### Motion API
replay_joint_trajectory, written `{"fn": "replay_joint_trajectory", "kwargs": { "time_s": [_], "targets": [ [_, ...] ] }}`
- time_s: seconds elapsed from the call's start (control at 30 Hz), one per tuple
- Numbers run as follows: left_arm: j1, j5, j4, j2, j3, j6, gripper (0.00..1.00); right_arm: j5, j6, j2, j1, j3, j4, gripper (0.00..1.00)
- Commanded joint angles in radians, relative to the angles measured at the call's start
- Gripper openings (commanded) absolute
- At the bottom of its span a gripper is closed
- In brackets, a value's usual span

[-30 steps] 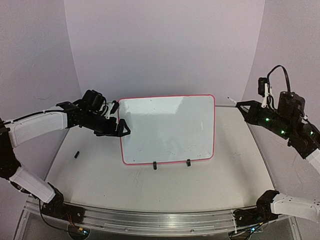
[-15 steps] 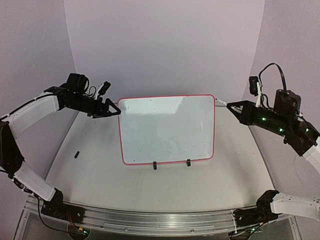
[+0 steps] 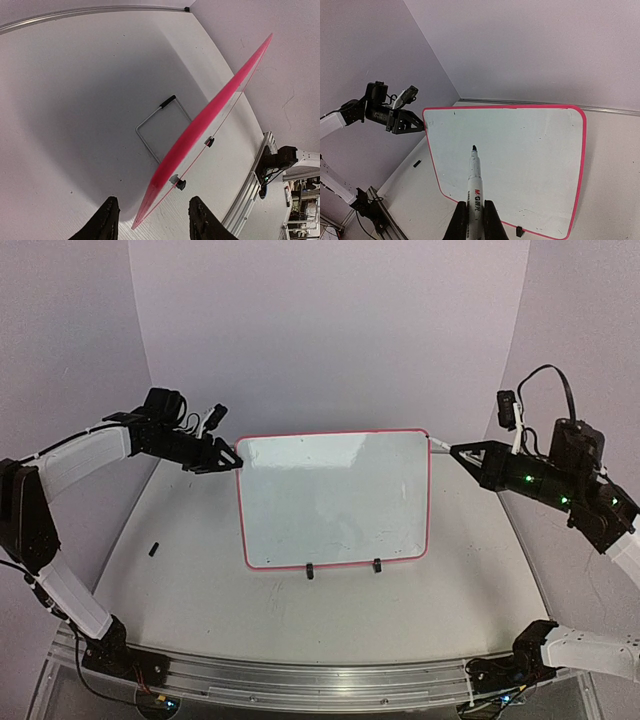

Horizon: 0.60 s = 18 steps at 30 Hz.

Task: Write a sentence on the whiteboard
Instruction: Pick up the whiteboard from the whiteboard stand.

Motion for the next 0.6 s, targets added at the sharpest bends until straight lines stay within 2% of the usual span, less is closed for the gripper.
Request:
{"fn": "replay_joint_trajectory", "kwargs": {
  "time_s": [0.0,0.2,0.57],
  "targets": [
    [0.006,0.02,0.165,-0.014,-0.054,0.006,0.46,-0.019,-0.018,-0.005,-0.004,-0.006,0.044,0.04],
    [0.009,0.064,0.329,-0.059,-0.154,-0.007,0.4,-0.017,-0.012,-0.002,-0.004,-0.008,0.046,0.04],
    [0.014,0.174,0.289,-0.032,-0.142,0.039,0.19,-0.016,-0.006,0.01,-0.004,-0.016,0.053,0.04]
  ]
}}
